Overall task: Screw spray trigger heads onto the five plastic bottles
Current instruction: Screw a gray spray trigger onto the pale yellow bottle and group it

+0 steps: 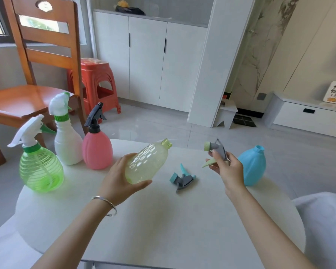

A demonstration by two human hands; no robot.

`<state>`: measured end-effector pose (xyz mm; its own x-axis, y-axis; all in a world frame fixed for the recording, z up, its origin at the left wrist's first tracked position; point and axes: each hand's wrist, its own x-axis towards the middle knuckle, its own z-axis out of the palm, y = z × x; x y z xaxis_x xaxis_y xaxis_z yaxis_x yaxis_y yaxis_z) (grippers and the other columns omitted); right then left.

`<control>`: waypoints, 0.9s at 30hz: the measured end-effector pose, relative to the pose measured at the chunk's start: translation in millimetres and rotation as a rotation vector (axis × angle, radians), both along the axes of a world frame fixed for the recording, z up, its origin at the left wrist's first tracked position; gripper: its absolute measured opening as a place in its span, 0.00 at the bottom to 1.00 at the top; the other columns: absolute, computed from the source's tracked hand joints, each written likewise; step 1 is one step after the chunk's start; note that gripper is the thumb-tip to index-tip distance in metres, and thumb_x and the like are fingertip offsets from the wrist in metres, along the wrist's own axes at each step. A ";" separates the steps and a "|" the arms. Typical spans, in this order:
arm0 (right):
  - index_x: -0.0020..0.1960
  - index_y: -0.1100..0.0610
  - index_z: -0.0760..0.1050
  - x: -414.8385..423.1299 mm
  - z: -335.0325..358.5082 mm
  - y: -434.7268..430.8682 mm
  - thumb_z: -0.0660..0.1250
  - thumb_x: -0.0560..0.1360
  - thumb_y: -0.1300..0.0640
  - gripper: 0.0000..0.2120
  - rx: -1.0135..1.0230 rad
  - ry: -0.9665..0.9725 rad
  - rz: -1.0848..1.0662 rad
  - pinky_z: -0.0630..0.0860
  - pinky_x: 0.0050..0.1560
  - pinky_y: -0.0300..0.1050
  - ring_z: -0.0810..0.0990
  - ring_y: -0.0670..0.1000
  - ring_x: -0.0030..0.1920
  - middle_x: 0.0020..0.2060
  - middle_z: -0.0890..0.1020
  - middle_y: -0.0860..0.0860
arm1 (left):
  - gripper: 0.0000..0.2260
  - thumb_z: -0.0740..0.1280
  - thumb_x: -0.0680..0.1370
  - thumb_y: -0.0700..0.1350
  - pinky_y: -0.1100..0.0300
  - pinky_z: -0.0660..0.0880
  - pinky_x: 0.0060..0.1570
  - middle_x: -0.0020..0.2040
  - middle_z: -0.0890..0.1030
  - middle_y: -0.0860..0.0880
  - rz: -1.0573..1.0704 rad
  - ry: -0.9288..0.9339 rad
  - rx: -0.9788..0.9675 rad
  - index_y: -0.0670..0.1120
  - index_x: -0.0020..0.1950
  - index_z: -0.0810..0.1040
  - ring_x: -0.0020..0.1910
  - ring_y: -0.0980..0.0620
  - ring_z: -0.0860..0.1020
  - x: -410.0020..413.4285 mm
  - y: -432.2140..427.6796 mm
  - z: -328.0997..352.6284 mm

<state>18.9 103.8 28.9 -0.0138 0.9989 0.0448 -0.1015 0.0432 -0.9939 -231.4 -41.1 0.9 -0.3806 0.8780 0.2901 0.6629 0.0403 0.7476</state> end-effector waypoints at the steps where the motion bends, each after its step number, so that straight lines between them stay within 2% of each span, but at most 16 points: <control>1: 0.50 0.58 0.77 6.7 -4.2 -4.7 0.67 0.75 0.57 0.06 -0.023 0.048 0.002 0.79 0.37 0.35 0.85 0.50 0.41 0.46 0.84 0.52 | 0.41 0.70 0.56 0.67 0.58 0.70 0.58 0.59 0.74 0.55 0.000 0.003 -0.008 0.53 0.66 0.68 0.58 0.54 0.73 1.2 -0.3 -0.5; 3: 0.54 0.59 0.76 19.6 -10.0 -13.1 0.66 0.76 0.57 0.08 -0.084 0.163 0.006 0.79 0.38 0.35 0.85 0.46 0.39 0.48 0.83 0.51 | 0.41 0.69 0.56 0.67 0.58 0.69 0.58 0.59 0.74 0.55 0.001 0.014 -0.025 0.53 0.66 0.68 0.59 0.53 0.73 2.7 -1.0 -1.9; 5: 0.53 0.56 0.76 31.2 -11.9 -16.9 0.64 0.77 0.57 0.06 -0.129 0.265 0.008 0.79 0.38 0.34 0.84 0.45 0.40 0.50 0.82 0.51 | 0.41 0.69 0.56 0.67 0.56 0.70 0.58 0.59 0.74 0.55 0.009 0.018 -0.032 0.54 0.66 0.68 0.59 0.53 0.73 1.8 -1.0 -3.2; 8: 0.51 0.53 0.76 42.3 -6.8 -18.7 0.67 0.74 0.55 0.06 -0.137 0.326 0.033 0.79 0.37 0.34 0.84 0.45 0.42 0.48 0.84 0.50 | 0.41 0.69 0.56 0.67 0.54 0.71 0.58 0.59 0.74 0.55 0.026 0.047 -0.047 0.54 0.66 0.68 0.58 0.52 0.73 -1.3 -0.1 -5.5; 11: 0.53 0.53 0.77 46.1 0.6 -20.4 0.73 0.59 0.46 0.24 -0.112 0.272 0.083 0.79 0.36 0.34 0.85 0.45 0.41 0.42 0.86 0.45 | 0.41 0.69 0.56 0.68 0.54 0.71 0.58 0.58 0.74 0.54 0.044 0.047 -0.045 0.54 0.66 0.67 0.58 0.52 0.73 -3.1 1.4 -6.0; 15: 0.55 0.53 0.77 48.9 0.9 -21.7 0.74 0.61 0.45 0.24 -0.105 0.258 0.096 0.78 0.36 0.34 0.85 0.45 0.40 0.45 0.86 0.46 | 0.41 0.71 0.56 0.66 0.57 0.70 0.58 0.58 0.74 0.54 0.061 0.039 -0.020 0.51 0.66 0.68 0.58 0.53 0.73 -5.0 2.1 -7.9; 17: 0.53 0.52 0.78 49.3 0.1 -20.5 0.78 0.50 0.40 0.34 -0.092 0.251 0.105 0.78 0.36 0.35 0.85 0.46 0.41 0.44 0.86 0.46 | 0.39 0.76 0.59 0.60 0.56 0.70 0.58 0.59 0.74 0.53 0.074 0.031 -0.009 0.51 0.66 0.68 0.59 0.51 0.73 -5.7 3.3 -9.2; 19: 0.52 0.51 0.78 48.0 -0.2 -20.1 0.79 0.46 0.38 0.37 -0.085 0.242 0.117 0.78 0.36 0.35 0.85 0.46 0.41 0.43 0.87 0.45 | 0.36 0.78 0.61 0.56 0.56 0.70 0.57 0.58 0.74 0.53 0.089 0.033 -0.001 0.51 0.65 0.69 0.59 0.51 0.73 -6.5 3.8 -10.4; 21: 0.53 0.51 0.78 46.1 2.0 -21.1 0.77 0.54 0.43 0.29 -0.099 0.247 0.113 0.78 0.35 0.35 0.85 0.46 0.41 0.45 0.86 0.46 | 0.36 0.78 0.61 0.55 0.56 0.70 0.57 0.58 0.74 0.53 0.099 0.035 -0.001 0.51 0.65 0.69 0.58 0.51 0.73 -8.0 3.5 -11.2; 24: 0.52 0.51 0.78 44.8 4.7 -21.5 0.69 0.71 0.52 0.11 -0.133 0.249 0.110 0.78 0.37 0.35 0.85 0.45 0.41 0.48 0.85 0.46 | 0.36 0.78 0.61 0.55 0.57 0.70 0.56 0.59 0.74 0.53 0.111 0.036 -0.005 0.51 0.65 0.69 0.58 0.50 0.73 -10.5 2.9 -12.0; 27: 0.52 0.51 0.77 43.4 5.8 -22.4 0.66 0.75 0.55 0.07 -0.144 0.193 0.119 0.77 0.38 0.35 0.85 0.46 0.41 0.47 0.84 0.47 | 0.36 0.78 0.62 0.55 0.57 0.70 0.56 0.59 0.74 0.53 0.121 0.023 -0.012 0.51 0.66 0.68 0.58 0.50 0.73 -11.8 3.0 -11.1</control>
